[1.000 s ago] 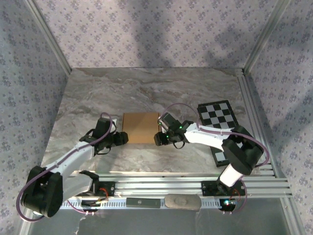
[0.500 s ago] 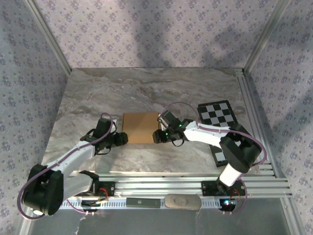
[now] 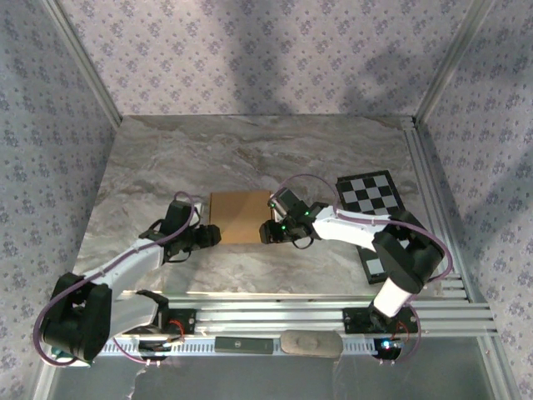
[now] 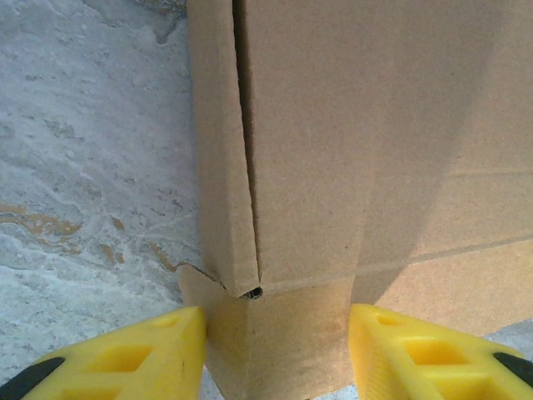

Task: Fold the paper box

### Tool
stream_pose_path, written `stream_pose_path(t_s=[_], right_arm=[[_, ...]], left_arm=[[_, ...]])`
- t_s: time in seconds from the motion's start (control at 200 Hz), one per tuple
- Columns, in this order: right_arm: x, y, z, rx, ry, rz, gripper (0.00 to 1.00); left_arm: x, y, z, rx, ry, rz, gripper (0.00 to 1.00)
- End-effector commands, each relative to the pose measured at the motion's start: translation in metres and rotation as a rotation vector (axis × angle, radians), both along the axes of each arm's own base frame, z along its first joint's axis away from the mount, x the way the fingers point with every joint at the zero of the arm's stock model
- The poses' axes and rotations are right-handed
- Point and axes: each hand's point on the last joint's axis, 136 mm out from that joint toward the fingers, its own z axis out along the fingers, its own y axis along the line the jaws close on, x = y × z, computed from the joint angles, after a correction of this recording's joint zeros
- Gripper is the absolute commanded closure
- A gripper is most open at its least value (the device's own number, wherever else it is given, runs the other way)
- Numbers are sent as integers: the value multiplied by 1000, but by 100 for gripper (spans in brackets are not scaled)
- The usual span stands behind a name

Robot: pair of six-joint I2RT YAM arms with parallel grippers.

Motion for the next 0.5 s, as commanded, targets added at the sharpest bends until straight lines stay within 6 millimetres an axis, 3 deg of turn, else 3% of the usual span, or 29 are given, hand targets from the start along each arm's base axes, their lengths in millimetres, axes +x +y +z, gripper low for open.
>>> stream_pose_path(t_s=[0.0, 0.495], right_arm=[[1, 3, -1, 15, 22, -8, 51], [2, 1, -1, 12, 31, -11, 56]], left_arm=[[-1, -7, 7, -35, -14, -13, 52], [-4, -11, 9, -48, 16, -15, 55]])
